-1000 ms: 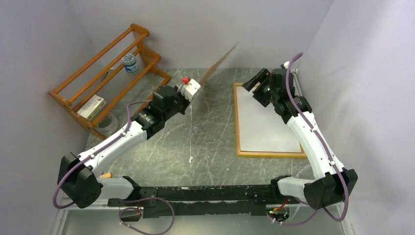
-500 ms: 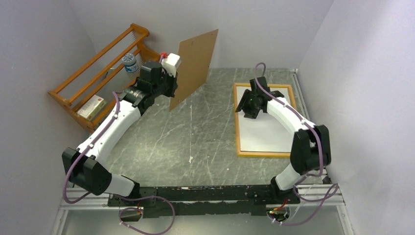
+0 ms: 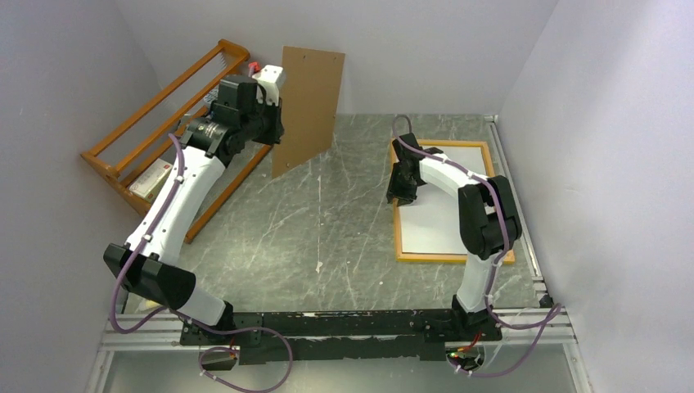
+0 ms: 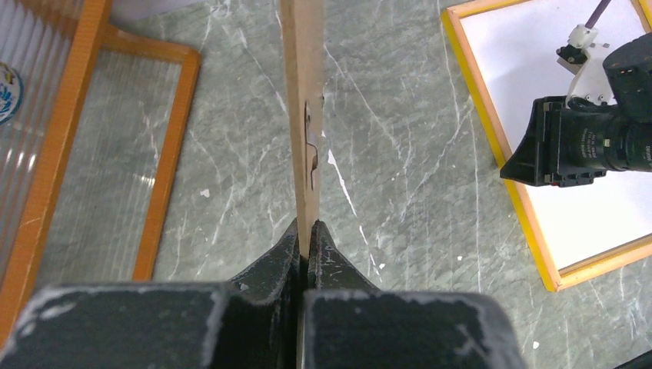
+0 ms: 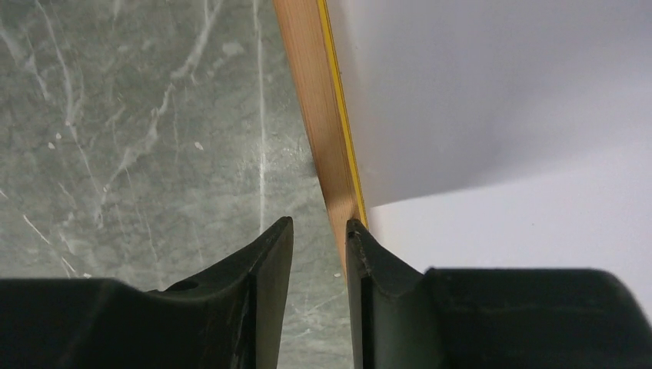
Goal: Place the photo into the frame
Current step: Move the photo frame to the center of the board.
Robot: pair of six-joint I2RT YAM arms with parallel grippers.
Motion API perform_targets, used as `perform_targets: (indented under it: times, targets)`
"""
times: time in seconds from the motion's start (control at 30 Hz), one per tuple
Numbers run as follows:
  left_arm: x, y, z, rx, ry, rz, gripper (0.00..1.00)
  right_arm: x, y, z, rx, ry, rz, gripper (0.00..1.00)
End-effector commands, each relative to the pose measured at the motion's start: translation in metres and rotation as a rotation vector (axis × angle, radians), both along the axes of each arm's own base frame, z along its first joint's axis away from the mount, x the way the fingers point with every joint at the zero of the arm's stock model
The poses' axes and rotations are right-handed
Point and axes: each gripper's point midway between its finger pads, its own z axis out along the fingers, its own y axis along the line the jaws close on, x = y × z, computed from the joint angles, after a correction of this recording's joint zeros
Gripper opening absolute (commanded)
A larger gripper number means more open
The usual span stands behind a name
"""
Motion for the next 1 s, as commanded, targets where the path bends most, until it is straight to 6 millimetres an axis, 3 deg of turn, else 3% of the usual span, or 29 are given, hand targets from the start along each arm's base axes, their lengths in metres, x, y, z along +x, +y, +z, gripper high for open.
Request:
perform_targets:
  times: [0.0,0.43,0.67,0.97]
  targets:
    - [0.007,0.010,0.031,-0.014,-0.051,0.044,0.03,0.013,-0.002,0.002,-0.075,-0.025,0.017,0.34]
    - [0.009,0.011,0.034,-0.021,-0.044,0.012,0.03,0.017,-0.009,0.022,-0.207,-0.129,0.014,0.41]
    - [0.009,0.010,0.034,-0.033,-0.038,0.002,0.02,0.010,-0.013,0.001,-0.247,-0.060,0.013,0.41]
    - [0.007,0.010,0.034,-0.044,-0.035,-0.008,0.02,0.009,0.004,0.001,-0.217,-0.059,0.059,0.32]
